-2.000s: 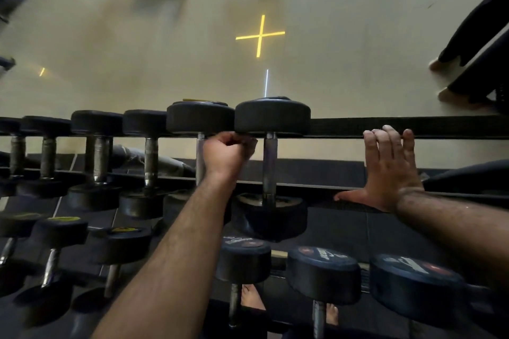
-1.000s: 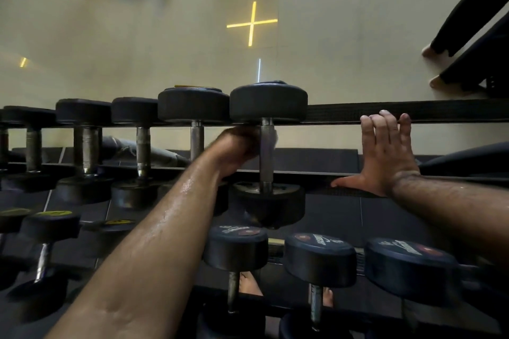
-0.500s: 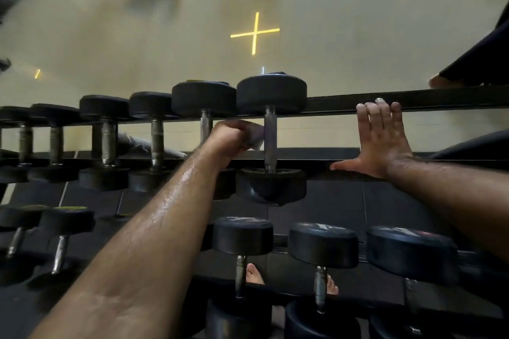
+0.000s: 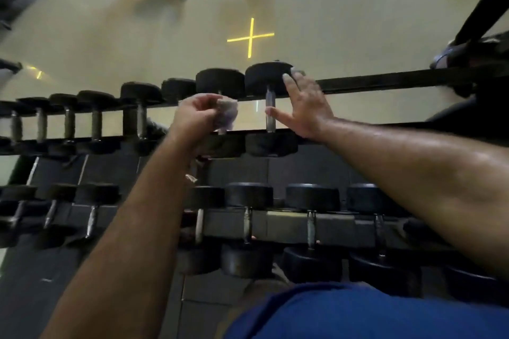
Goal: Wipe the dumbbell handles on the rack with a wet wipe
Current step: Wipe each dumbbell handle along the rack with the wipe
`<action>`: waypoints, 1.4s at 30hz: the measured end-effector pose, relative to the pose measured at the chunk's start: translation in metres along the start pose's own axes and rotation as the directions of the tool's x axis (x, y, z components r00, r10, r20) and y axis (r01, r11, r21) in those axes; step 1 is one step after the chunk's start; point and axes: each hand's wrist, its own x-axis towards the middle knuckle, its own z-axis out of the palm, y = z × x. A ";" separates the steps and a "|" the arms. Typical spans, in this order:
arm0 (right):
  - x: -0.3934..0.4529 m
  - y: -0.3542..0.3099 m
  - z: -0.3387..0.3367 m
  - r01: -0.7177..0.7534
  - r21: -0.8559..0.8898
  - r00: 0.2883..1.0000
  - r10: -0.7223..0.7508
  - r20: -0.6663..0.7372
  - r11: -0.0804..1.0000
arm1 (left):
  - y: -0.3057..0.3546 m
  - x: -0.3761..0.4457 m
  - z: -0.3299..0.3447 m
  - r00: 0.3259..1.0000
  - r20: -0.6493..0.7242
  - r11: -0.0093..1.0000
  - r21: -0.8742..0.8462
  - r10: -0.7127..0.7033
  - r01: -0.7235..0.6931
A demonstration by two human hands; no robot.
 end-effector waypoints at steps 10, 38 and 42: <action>-0.070 -0.281 -0.036 -0.227 0.960 0.950 -0.179 0.255 0.163 | 0.038 -0.159 -0.122 0.859 -0.457 0.971 0.061 0.232 -0.230; -0.185 -0.808 0.269 0.027 0.893 0.805 -0.540 0.246 0.448 | -0.161 -0.418 -0.627 0.603 -0.798 0.978 -0.136 -0.012 -0.161; -0.147 -0.869 0.327 -0.030 0.890 0.786 -0.539 0.301 0.454 | -0.202 -0.402 -0.716 0.690 -0.723 0.992 -0.100 -0.019 -0.078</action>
